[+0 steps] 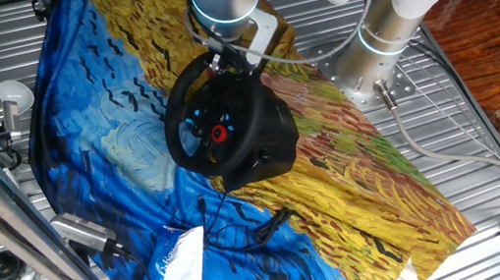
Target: Rotate the steering wheel 90 degrees counterclockwise
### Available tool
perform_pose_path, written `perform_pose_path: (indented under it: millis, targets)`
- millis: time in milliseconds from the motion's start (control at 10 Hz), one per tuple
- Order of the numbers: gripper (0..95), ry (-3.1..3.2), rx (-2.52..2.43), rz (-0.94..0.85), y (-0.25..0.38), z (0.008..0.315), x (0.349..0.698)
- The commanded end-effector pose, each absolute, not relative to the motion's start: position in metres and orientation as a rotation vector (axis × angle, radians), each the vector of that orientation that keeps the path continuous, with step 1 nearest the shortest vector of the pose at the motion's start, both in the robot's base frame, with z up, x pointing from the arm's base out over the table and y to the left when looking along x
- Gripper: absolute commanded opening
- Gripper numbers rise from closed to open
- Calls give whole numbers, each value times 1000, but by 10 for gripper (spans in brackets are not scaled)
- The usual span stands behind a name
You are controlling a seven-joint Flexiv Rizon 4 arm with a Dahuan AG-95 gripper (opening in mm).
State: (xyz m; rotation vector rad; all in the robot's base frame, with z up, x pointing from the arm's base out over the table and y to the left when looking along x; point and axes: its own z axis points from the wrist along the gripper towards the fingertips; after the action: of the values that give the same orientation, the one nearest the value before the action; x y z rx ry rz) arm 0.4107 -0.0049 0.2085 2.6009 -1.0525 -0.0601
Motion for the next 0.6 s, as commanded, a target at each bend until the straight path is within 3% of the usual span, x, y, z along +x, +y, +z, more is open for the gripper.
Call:
perform_pose_path:
  millis: [100,600]
  targets:
    - [0,-1060,2607,-89,-5,208,411]
    - [0,-1131,2622,-212,-5,208,411]
